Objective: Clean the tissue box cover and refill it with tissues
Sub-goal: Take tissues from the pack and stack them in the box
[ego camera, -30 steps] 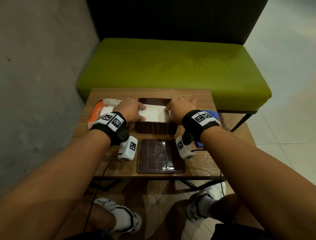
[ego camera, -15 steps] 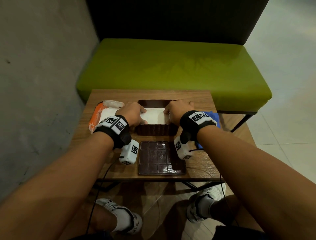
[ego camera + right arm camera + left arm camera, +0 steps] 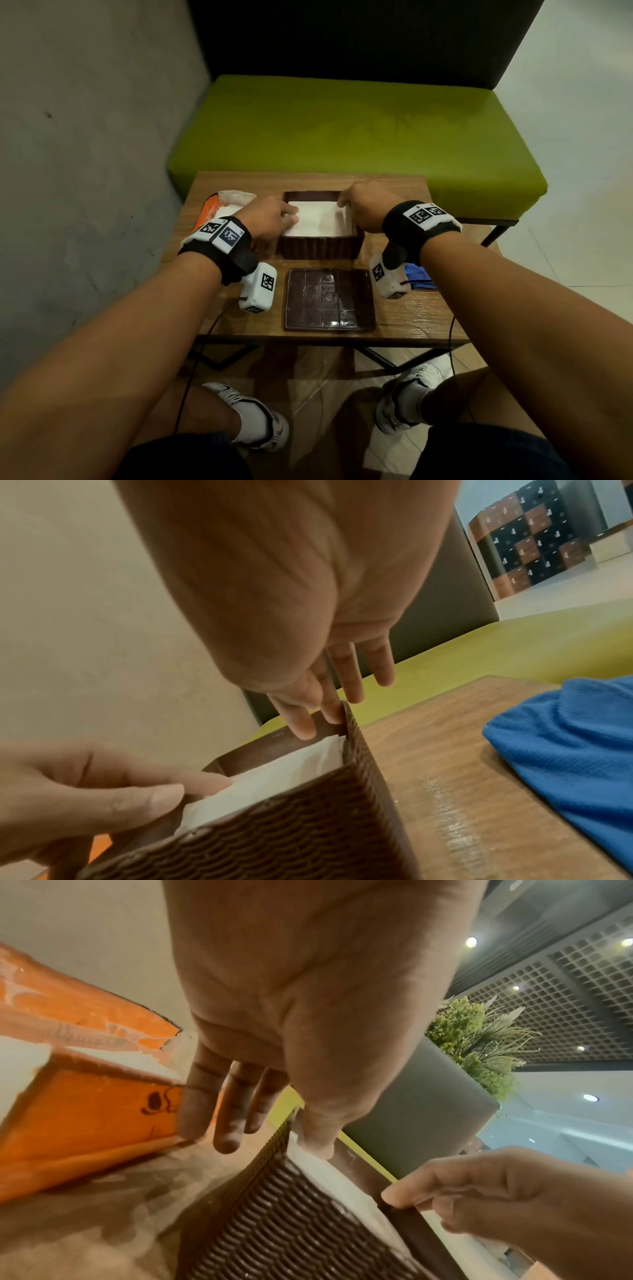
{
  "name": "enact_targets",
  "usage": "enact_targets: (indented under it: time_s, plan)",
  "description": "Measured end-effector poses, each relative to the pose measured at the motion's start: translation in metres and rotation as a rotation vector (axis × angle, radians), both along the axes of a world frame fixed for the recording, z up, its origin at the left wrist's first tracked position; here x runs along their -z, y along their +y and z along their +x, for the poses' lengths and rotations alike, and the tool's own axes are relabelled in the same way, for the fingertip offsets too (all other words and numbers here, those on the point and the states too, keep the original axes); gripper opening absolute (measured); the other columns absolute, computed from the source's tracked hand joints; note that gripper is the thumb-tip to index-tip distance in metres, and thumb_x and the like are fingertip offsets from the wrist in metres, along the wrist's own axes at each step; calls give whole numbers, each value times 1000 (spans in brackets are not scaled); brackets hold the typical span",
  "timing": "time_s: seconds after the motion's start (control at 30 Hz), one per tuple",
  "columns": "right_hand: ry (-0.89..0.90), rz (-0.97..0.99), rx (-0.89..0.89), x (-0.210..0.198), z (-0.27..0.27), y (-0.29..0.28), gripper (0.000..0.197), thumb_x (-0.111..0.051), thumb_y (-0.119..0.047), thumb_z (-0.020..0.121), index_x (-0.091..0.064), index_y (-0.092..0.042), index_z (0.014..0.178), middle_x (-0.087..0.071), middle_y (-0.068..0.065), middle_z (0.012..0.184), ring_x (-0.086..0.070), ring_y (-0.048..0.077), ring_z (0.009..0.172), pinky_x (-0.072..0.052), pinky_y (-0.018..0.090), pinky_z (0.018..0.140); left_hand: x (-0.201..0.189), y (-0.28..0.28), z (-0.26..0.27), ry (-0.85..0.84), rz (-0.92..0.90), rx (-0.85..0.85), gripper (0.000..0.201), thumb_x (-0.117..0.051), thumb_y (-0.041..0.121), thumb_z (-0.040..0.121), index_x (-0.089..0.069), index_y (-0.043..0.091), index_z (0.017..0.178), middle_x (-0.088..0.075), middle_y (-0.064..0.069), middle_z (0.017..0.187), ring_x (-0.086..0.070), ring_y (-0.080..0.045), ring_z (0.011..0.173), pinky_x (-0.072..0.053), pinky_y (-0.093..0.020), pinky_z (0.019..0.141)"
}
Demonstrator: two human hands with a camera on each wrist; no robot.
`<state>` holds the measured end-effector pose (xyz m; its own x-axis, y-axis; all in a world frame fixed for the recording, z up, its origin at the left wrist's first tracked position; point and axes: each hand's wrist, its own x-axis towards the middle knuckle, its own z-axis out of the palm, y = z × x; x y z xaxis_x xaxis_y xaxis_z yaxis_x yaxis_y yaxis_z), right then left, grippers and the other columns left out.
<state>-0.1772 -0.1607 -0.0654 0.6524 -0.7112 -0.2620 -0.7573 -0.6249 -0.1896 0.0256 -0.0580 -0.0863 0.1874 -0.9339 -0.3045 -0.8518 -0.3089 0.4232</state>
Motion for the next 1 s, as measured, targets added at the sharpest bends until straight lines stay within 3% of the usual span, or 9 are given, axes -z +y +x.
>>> enact_targets:
  time_s: [0.07, 0.17, 0.3, 0.4, 0.53, 0.6, 0.7, 0.8, 1.0]
  plan:
    - [-23, -59, 26, 0, -3, 7, 38, -51, -4, 102, -68, -17, 133, -66, 13, 137, -58, 35, 127, -50, 48, 107, -11, 7, -1, 44, -27, -11, 41, -56, 33, 113, -66, 15, 148, -63, -10, 154, -60, -30, 138, -45, -33, 107]
    - [-56, -238, 66, 0, -5, 18, 23, -53, -12, 104, -72, -15, 115, -66, 14, 121, -53, 38, 122, -43, 57, 108, -22, 20, 12, 161, -170, -170, 28, -63, 35, 109, -80, 18, 123, -77, -8, 123, -70, -28, 104, -57, -43, 94]
    - [-393, -331, 129, -14, 7, 30, 21, -50, -18, 105, -69, -10, 102, -67, 13, 99, -62, 36, 95, -48, 43, 80, -23, 38, 54, 312, -373, -602, 21, -64, 18, 103, -77, 13, 87, -75, -15, 90, -68, -33, 75, -60, -40, 68]
    - [-521, -82, -4, -30, 38, 49, 19, -56, -14, 105, -74, -8, 104, -75, 12, 100, -67, 30, 90, -50, 36, 74, -11, 47, 73, 391, -137, -765, 21, -55, 0, 105, -64, 4, 86, -61, -19, 85, -52, -24, 59, -41, -31, 55]
    - [-445, 48, -224, -24, 94, 73, 23, -58, -11, 102, -79, -12, 109, -80, 10, 105, -71, 28, 95, -46, 29, 76, 14, 50, 87, 310, -19, -741, 16, -56, -1, 102, -69, -10, 107, -72, -26, 93, -67, -33, 71, -63, -47, 71]
    - [-391, 85, -259, -10, 121, 76, 26, -57, -10, 101, -79, -15, 112, -80, 8, 109, -72, 27, 100, -48, 28, 81, 19, 49, 88, 216, -26, -740, 8, -61, 0, 99, -68, -1, 96, -71, -20, 88, -69, -34, 75, -64, -45, 69]
    - [-277, 107, -296, 10, 152, 77, 29, -60, -10, 101, -75, -17, 125, -74, 7, 127, -66, 27, 119, -48, 31, 92, 25, 48, 84, 123, -40, -728, 26, -69, 0, 96, -57, 19, 83, -66, -12, 90, -67, -32, 88, -56, -39, 72]
    - [-176, 97, -321, 28, 169, 74, 38, -64, -9, 100, -66, -16, 137, -65, 9, 142, -60, 28, 130, -47, 33, 100, 33, 44, 86, 146, -19, -698, 25, -75, -2, 95, -64, 13, 113, -67, -13, 105, -66, -32, 101, -56, -40, 82]
    - [-69, 75, -304, 39, 179, 68, 51, -63, -4, 96, -57, -12, 146, -60, 18, 143, -61, 38, 128, -54, 48, 104, 38, 36, 95, 71, 55, -629, 81, -93, 29, 85, -55, 11, 154, -64, -12, 150, -62, -32, 135, -53, -43, 110]
